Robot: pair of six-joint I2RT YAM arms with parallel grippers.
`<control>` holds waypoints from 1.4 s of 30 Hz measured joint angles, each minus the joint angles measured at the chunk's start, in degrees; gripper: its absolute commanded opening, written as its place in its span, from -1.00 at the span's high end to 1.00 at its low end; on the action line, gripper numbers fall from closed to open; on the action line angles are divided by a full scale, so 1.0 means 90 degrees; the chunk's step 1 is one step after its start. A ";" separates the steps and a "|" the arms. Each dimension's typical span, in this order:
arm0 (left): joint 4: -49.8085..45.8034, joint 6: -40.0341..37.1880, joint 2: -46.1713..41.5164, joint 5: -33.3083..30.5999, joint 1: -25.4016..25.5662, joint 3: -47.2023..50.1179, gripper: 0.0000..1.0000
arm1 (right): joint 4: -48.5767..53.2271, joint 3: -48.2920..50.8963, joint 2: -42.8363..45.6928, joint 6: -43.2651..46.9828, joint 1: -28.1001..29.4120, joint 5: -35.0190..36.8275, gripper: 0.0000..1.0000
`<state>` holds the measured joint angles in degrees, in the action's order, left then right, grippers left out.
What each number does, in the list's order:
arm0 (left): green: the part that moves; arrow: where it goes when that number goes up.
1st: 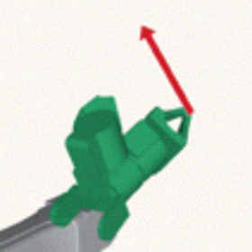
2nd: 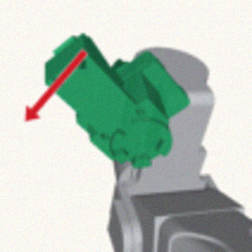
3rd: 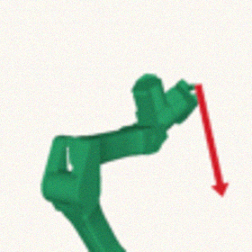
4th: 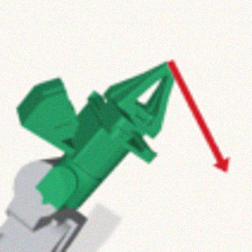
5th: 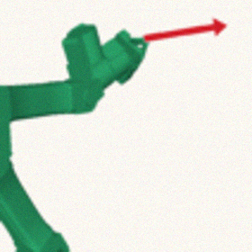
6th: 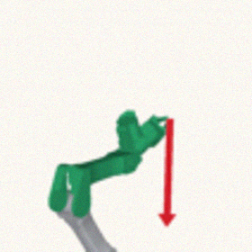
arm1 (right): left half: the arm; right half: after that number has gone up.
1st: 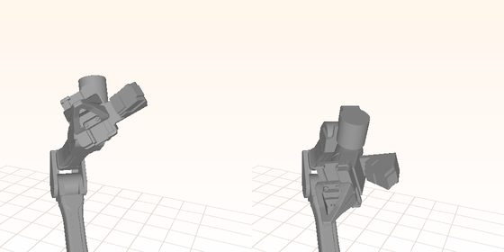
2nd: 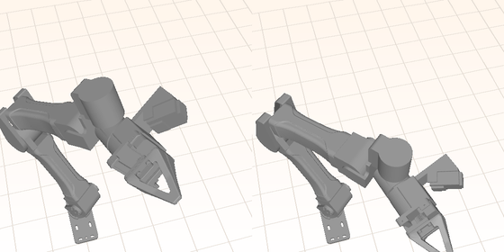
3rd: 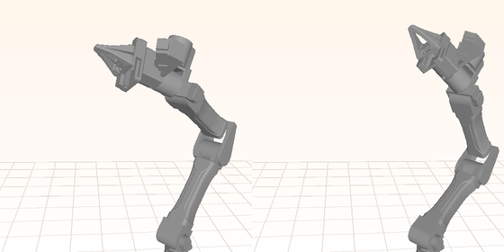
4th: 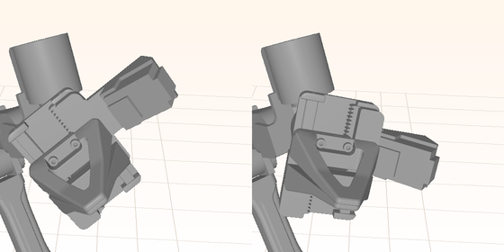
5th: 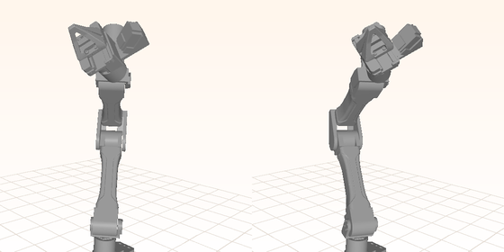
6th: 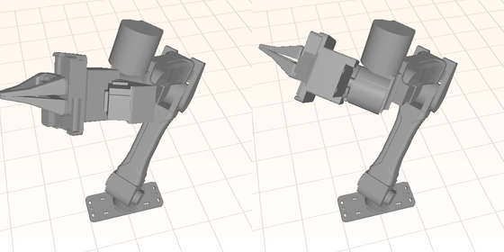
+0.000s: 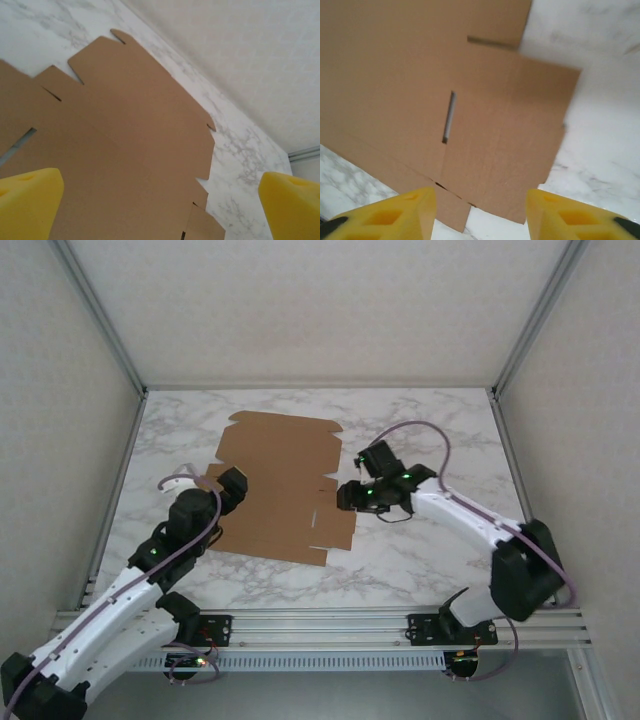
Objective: Fold the paper box
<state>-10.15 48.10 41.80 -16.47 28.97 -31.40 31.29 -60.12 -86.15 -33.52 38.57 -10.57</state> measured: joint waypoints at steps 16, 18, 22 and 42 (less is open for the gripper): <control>-0.0119 0.0719 0.0508 0.0143 -0.0032 0.0627 -0.99 | 0.1326 -0.2810 -0.3087 -0.1666 0.1260 0.0682 0.38; -0.0063 0.0811 0.0486 0.0172 -0.0078 0.0828 -0.99 | 0.1486 -0.3118 -0.3337 -0.1744 0.1268 0.0743 0.37; -0.0046 0.0852 0.0622 0.0238 -0.0148 0.1018 -0.99 | 0.1729 -0.3577 -0.3747 -0.1829 0.1314 0.0845 0.35; 0.0117 0.0661 0.0799 0.0517 -0.0192 0.1013 -0.99 | 0.1974 -0.3186 -0.3859 -0.0648 0.1338 0.1090 -0.09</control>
<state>-9.10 54.04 48.99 -11.81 27.24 -22.28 49.06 -88.79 -120.88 -39.35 50.61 -0.75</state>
